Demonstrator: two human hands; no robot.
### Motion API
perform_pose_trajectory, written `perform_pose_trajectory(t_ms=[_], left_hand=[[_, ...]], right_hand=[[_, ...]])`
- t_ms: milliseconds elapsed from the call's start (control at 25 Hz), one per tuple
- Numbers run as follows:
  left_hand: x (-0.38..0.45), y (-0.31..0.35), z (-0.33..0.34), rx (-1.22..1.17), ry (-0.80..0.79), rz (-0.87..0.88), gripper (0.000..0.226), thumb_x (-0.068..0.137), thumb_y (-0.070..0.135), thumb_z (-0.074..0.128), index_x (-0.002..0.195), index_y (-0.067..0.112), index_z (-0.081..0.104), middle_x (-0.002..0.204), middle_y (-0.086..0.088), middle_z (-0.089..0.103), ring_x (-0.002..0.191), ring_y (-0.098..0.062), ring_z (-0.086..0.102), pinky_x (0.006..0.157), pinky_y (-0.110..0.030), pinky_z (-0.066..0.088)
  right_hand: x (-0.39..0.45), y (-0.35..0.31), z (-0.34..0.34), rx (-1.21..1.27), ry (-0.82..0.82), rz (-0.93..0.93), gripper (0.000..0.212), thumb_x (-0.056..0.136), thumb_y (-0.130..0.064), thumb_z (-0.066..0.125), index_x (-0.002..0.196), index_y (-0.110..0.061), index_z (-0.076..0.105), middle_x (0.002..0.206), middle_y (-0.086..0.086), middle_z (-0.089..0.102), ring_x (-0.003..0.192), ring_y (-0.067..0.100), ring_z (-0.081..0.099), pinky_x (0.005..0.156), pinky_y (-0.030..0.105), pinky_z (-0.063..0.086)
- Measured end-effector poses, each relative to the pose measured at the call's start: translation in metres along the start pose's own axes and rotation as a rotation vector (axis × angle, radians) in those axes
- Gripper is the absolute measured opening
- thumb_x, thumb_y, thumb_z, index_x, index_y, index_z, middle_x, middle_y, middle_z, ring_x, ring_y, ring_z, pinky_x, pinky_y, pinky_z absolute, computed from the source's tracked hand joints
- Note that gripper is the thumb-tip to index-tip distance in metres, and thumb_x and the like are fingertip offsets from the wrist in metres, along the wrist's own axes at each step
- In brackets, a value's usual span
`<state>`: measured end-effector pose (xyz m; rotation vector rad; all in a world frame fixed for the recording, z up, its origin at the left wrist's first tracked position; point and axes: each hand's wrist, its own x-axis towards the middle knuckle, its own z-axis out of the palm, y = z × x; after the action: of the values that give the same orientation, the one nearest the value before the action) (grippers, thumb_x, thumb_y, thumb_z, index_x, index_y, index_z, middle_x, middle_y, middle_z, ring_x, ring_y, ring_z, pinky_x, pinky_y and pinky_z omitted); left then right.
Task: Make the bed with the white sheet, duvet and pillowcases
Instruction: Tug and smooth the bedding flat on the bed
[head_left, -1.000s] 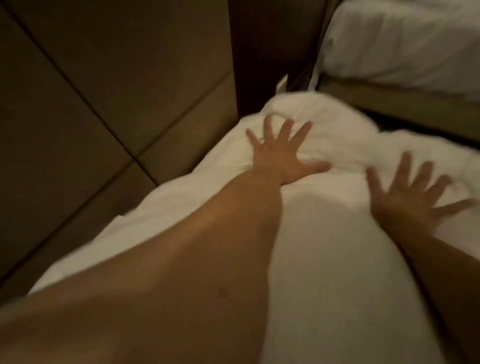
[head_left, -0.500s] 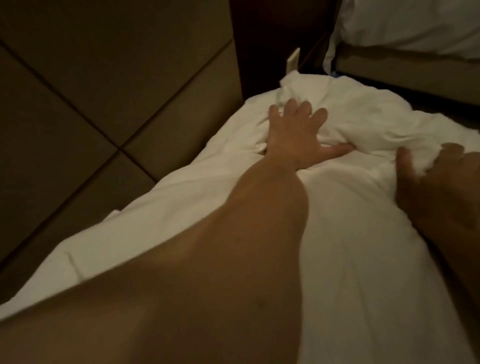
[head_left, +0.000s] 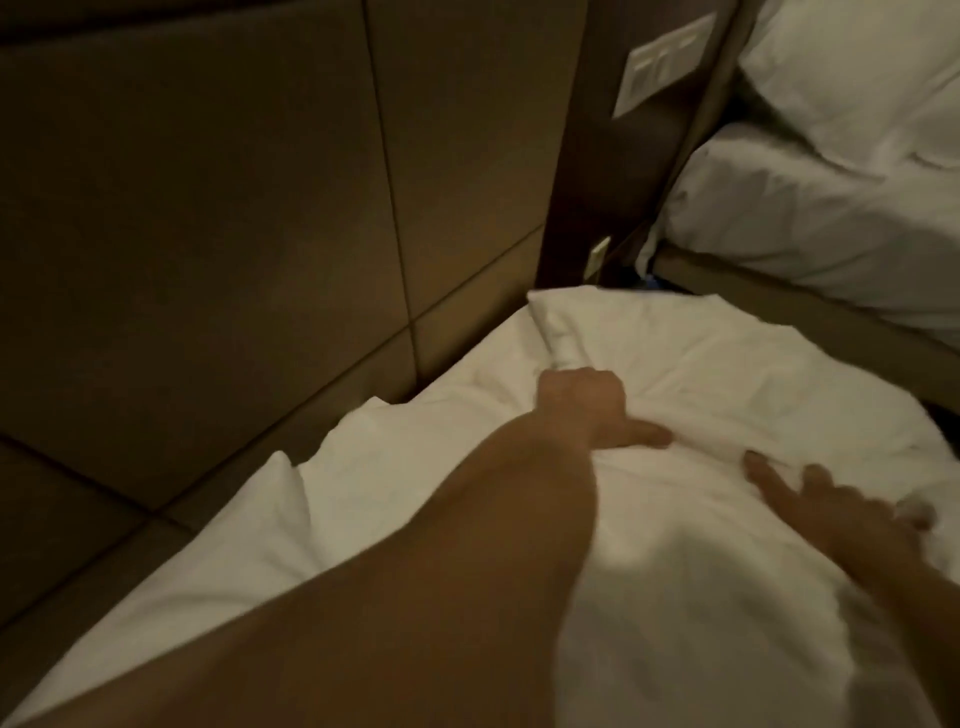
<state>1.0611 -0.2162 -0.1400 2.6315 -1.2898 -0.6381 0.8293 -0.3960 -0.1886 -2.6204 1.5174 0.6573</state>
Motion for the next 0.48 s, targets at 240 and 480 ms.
perform_pose_trajectory(t_ms=[240,480], left_hand=[[-0.110,0.022,-0.078,0.052,0.104,0.073,0.089,0.058,0.102,0.044,0.090,0.022,0.062,0.086,0.004,0.064,0.082,-0.018,0.059,0.077,-0.038,0.044],[-0.224,0.045,-0.174,0.185,0.250,0.249,0.101,0.054,0.107,0.033,0.095,0.023,0.070,0.089,0.005,0.067,0.080,-0.016,0.058,0.071,-0.035,0.046]], right_hand=[[-0.155,0.001,-0.079,0.287,0.060,0.165,0.093,0.083,-0.082,-0.005,0.102,-0.020,0.062,0.105,0.010,0.061,0.108,0.035,0.057,0.110,0.058,0.034],[-0.298,0.038,-0.154,0.359,0.350,0.180,0.092,0.089,-0.079,0.007,0.083,-0.011,0.068,0.084,0.007,0.060,0.079,0.028,0.055,0.081,0.039,0.044]])
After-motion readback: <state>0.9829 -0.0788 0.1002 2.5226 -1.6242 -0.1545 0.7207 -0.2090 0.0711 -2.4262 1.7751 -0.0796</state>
